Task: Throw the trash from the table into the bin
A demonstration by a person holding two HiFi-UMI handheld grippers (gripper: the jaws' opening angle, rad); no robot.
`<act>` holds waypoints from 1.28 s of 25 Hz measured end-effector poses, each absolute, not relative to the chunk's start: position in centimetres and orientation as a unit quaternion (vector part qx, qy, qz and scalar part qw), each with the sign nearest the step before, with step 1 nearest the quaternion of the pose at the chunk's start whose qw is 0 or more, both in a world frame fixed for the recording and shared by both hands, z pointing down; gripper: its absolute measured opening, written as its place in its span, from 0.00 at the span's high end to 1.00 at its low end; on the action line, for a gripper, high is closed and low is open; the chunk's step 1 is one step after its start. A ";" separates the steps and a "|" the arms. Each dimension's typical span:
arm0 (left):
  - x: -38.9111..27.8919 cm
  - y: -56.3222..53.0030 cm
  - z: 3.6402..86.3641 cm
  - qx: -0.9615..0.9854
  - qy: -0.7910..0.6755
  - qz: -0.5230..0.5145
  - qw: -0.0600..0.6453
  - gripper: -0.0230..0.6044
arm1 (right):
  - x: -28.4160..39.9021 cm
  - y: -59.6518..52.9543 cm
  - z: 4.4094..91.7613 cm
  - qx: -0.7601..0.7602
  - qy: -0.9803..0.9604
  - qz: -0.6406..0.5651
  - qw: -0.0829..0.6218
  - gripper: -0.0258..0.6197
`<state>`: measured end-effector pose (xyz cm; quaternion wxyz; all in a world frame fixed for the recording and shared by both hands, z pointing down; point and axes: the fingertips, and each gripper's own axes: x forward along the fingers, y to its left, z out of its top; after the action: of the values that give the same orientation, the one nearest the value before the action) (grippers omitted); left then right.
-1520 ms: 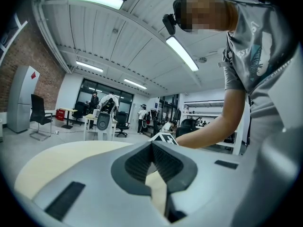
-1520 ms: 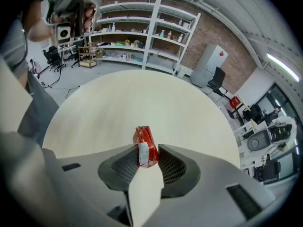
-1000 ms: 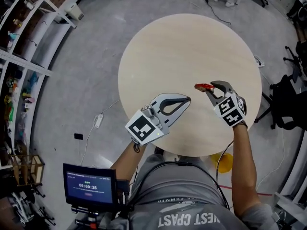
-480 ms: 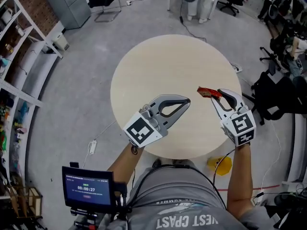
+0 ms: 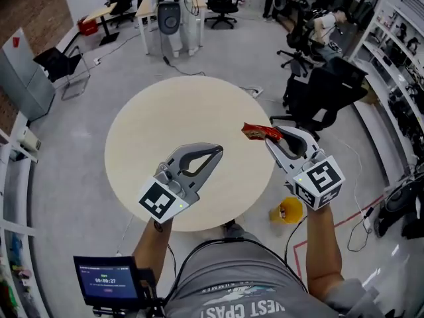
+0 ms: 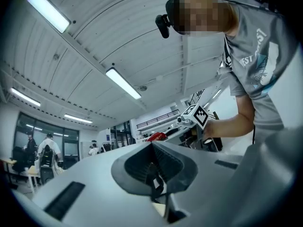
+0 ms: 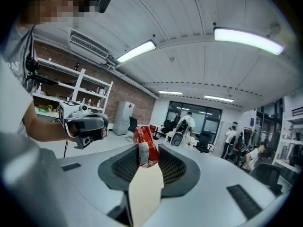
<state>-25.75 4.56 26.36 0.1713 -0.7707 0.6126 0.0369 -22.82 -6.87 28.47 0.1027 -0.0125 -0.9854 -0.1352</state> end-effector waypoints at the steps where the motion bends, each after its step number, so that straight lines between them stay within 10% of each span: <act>1: -24.6 4.1 25.8 -0.779 0.601 0.038 0.173 0.90 | -21.2 -7.2 27.7 0.001 -0.986 -0.133 0.097 0.77; 32: 11.0 -19.9 28.1 -0.944 0.309 0.031 0.113 0.90 | 19.7 -23.7 29.2 0.277 -0.959 0.011 0.055 0.77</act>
<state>10.99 -19.95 28.14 0.1127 -0.9439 0.3088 0.0309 19.67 -23.73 29.22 0.0546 0.2775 -0.9591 0.0110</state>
